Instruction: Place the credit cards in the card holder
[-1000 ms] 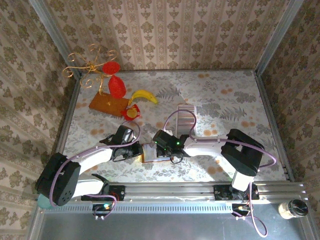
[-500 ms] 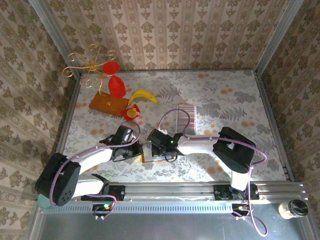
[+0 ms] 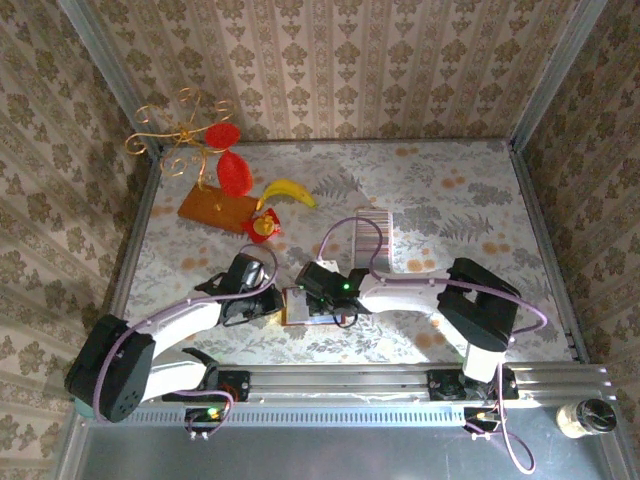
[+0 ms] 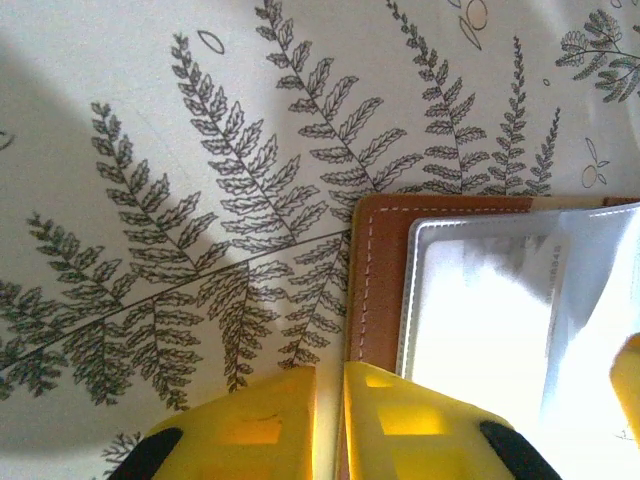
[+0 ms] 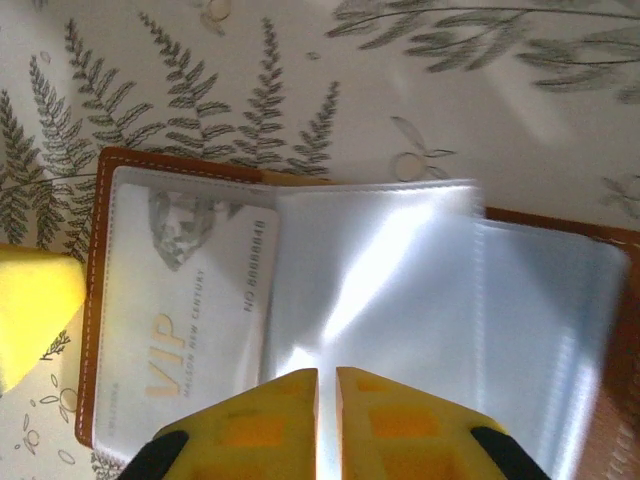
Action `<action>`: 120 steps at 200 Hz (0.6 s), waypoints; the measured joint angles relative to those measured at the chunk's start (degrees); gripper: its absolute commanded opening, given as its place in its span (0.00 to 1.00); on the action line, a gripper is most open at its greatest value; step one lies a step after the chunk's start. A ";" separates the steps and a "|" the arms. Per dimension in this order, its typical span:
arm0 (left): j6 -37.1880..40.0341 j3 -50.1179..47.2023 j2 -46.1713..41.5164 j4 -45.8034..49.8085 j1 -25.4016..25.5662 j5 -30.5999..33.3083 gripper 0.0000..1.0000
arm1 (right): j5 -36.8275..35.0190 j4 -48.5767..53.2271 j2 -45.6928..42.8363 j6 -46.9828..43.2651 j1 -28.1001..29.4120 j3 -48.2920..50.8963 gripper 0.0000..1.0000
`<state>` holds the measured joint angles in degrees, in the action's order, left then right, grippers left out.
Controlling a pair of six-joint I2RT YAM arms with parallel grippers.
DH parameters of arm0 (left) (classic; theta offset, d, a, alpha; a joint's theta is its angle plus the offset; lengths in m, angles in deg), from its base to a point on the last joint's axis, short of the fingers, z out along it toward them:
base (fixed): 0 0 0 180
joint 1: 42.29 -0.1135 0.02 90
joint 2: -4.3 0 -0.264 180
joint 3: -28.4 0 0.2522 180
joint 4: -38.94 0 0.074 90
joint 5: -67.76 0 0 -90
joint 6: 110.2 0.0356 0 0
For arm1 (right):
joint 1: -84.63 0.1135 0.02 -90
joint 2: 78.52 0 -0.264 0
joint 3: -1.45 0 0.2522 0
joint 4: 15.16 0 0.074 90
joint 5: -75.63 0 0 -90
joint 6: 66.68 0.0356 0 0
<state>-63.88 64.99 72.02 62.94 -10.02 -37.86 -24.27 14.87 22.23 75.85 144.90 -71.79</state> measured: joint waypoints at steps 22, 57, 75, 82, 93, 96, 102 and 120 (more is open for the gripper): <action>0.00 -0.85 -1.29 0.50 0.00 0.02 0.17 | -0.50 0.68 -3.58 1.36 0.00 2.32 0.25; 0.00 -1.14 -1.84 0.79 0.66 0.00 0.16 | -0.46 0.66 -5.44 3.74 0.39 5.29 0.35; 0.00 -1.16 -1.86 0.85 1.42 0.09 0.17 | -0.42 0.52 -5.44 4.96 0.61 6.14 0.37; 0.00 -1.27 -1.99 0.81 1.79 0.26 0.17 | -0.37 0.20 -5.44 5.42 0.70 6.58 0.39; -0.02 -1.53 -2.43 0.72 2.23 0.55 0.17 | -0.26 -0.07 -5.44 6.14 0.74 7.23 0.41; -0.02 -1.62 -2.54 0.68 2.36 0.57 0.17 | -0.26 -0.09 -5.44 6.47 0.74 7.41 0.41; -0.02 -1.84 -2.82 0.63 2.62 0.63 0.17 | -0.22 -0.22 -5.44 6.75 0.74 7.74 0.42; -0.04 -2.58 -3.78 0.35 2.97 0.87 0.17 | -0.20 -0.68 -5.44 7.69 0.76 8.33 0.42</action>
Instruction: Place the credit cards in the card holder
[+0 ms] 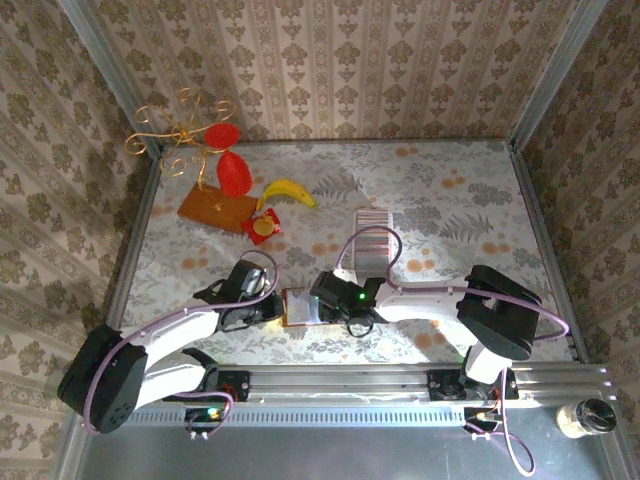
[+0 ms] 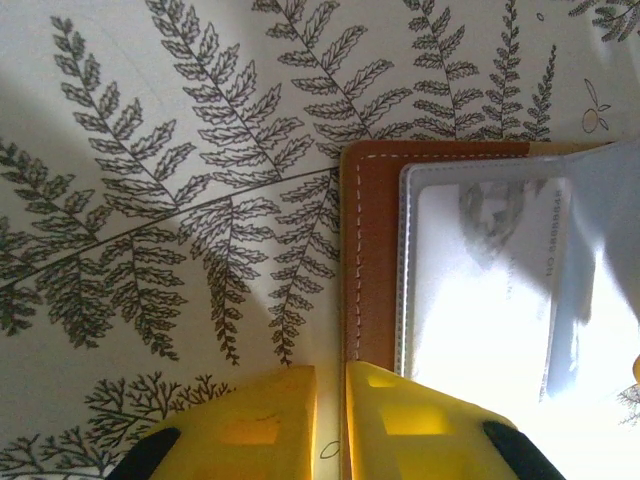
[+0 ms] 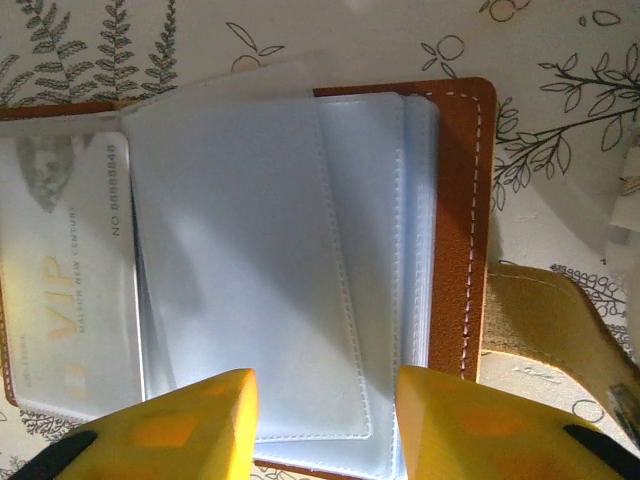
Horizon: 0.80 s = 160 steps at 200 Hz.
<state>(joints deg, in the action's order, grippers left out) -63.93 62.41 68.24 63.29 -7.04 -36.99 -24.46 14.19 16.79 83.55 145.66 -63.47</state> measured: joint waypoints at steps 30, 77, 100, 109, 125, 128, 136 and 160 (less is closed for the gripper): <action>-0.07 -0.79 -1.01 -0.44 0.44 0.22 0.17 | 0.22 -0.74 0.17 0.50 0.04 0.02 0.42; -0.42 -1.16 -1.46 -0.81 1.18 1.05 0.18 | 0.50 -2.12 0.39 1.57 0.44 0.02 0.45; -0.44 -1.18 -1.51 -0.81 1.22 1.05 0.17 | 0.61 -2.14 0.39 1.73 0.66 0.02 0.47; -0.44 -1.29 -1.68 -0.83 1.25 1.07 0.18 | 0.63 -2.19 0.39 1.84 0.79 0.02 0.52; -0.46 -1.53 -1.99 -1.01 1.51 1.22 0.18 | 0.66 -2.56 0.37 2.14 1.11 0.02 0.53; -0.46 -1.55 -2.03 -1.01 1.51 1.25 0.18 | 0.66 -2.62 0.37 2.19 1.14 0.02 0.53; -0.46 -1.66 -2.10 -1.03 1.51 1.25 0.18 | 0.66 -2.84 0.37 2.27 1.29 0.02 0.53; -0.63 -1.86 -2.21 -1.27 1.53 1.27 0.18 | 0.66 -3.02 0.09 2.69 1.60 0.02 0.53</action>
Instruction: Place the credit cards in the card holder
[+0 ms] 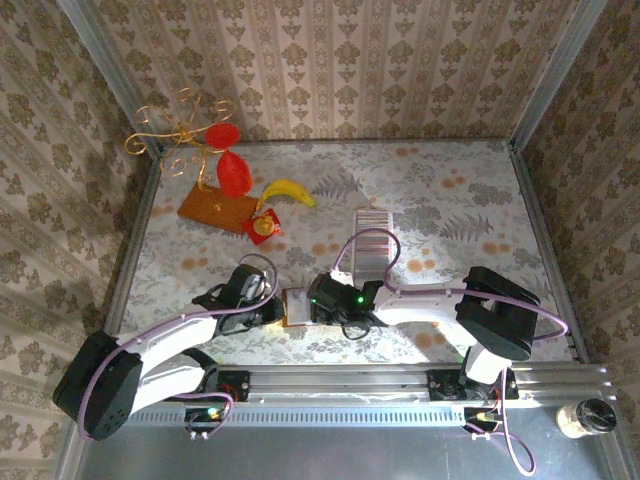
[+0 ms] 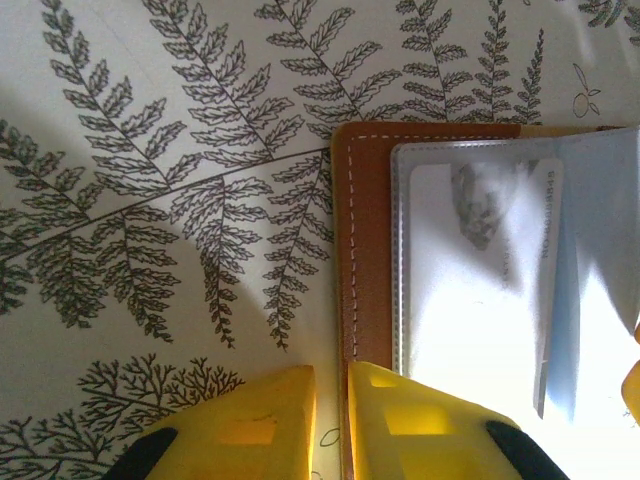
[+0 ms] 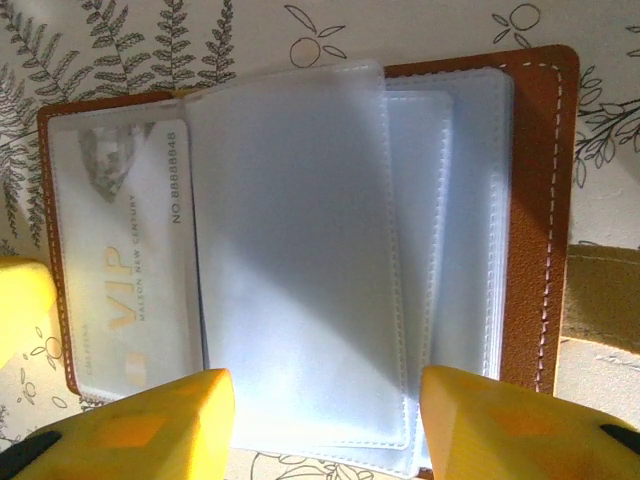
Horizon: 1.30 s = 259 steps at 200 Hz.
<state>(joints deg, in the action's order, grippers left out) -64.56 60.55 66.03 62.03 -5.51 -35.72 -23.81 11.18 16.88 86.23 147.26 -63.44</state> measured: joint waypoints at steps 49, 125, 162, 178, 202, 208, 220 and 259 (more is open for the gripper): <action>-0.24 0.00 0.00 -0.02 0.02 -0.02 0.17 | -0.42 0.59 -1.99 0.15 0.66 0.00 0.53; -0.66 -0.39 -0.81 0.07 0.39 0.02 0.18 | -1.53 3.52 -0.42 0.09 0.81 -0.96 0.54; -0.68 -0.39 -0.87 0.11 0.76 0.20 0.17 | -1.57 4.42 2.08 0.09 0.85 -2.75 0.55; -0.70 -0.48 -1.03 0.09 0.76 0.22 0.17 | -1.57 5.27 2.97 0.07 0.92 -4.02 0.59; -0.72 -0.66 -1.11 0.02 0.83 0.22 0.17 | -1.57 6.58 4.44 -0.07 1.03 -6.12 0.58; -0.79 -0.66 -1.11 0.02 0.87 0.24 0.17 | -1.57 6.78 4.79 -0.09 1.03 -6.51 0.58; -0.92 -0.66 -1.11 0.00 1.05 0.42 0.17 | -1.57 6.97 5.14 -0.09 1.05 -6.93 0.56; -1.07 -0.76 -1.38 0.02 1.14 0.46 0.17 | -1.60 6.38 5.11 -0.13 1.18 -6.95 0.50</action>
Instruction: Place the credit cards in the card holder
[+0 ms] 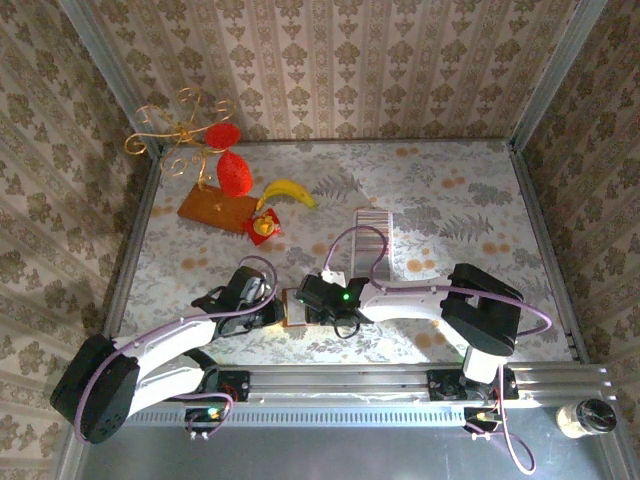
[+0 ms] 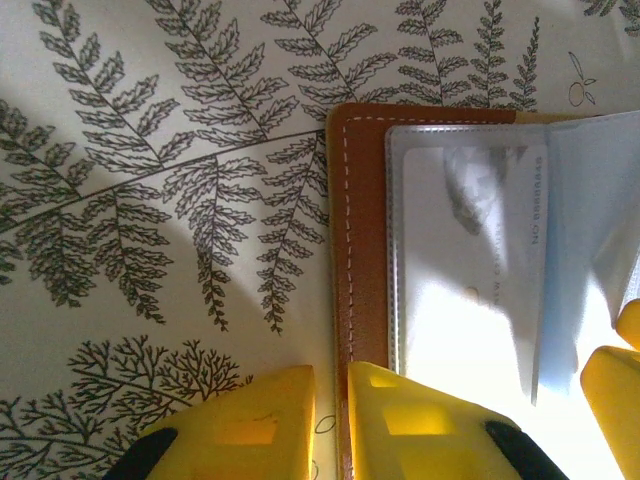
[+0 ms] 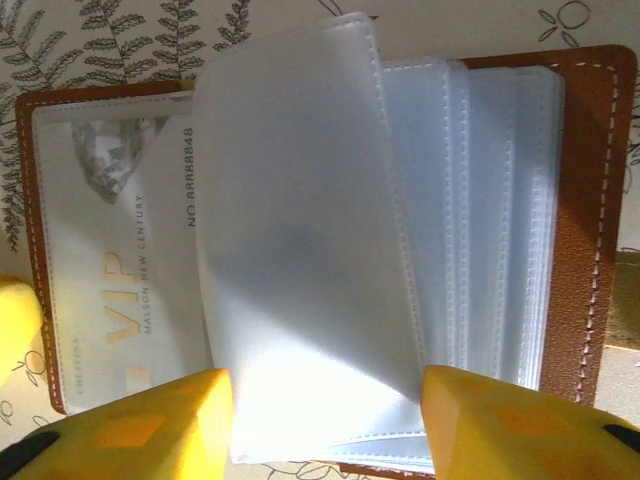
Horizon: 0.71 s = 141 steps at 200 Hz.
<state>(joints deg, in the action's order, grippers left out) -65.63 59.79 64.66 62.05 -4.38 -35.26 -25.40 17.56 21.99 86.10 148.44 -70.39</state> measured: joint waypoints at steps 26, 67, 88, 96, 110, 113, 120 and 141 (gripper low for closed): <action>0.00 0.00 0.00 0.00 0.00 0.00 0.17 | 0.04 -2.03 0.00 0.00 0.22 0.00 0.45; -0.07 -0.37 -0.13 -0.48 0.07 0.00 0.17 | 0.50 -5.81 0.00 0.07 0.20 0.07 0.46; -0.22 -0.42 -0.26 -0.61 0.28 0.15 0.17 | 0.96 -7.10 0.02 0.22 0.20 0.07 0.47; -0.35 -0.42 -0.35 -0.61 0.31 0.22 0.17 | 0.96 -7.15 0.02 0.24 0.20 0.07 0.48; -0.50 -0.63 -0.59 -0.66 0.33 0.24 0.17 | 0.90 -6.75 0.00 0.22 0.22 0.07 0.48; -0.52 -0.70 -0.68 -0.68 0.33 0.26 0.17 | 0.87 -6.64 0.00 0.22 0.22 0.07 0.48; -0.68 -0.83 -0.90 -0.70 0.31 0.31 0.17 | 0.68 -6.16 0.00 0.17 0.22 0.07 0.48; -0.90 -1.09 -1.25 -0.85 0.33 0.31 0.17 | -0.66 -3.45 -0.28 -0.04 0.37 0.07 0.48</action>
<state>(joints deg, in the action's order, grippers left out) -66.53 58.70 63.41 61.20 -4.05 -34.95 -26.06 14.10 21.71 86.06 148.81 -70.33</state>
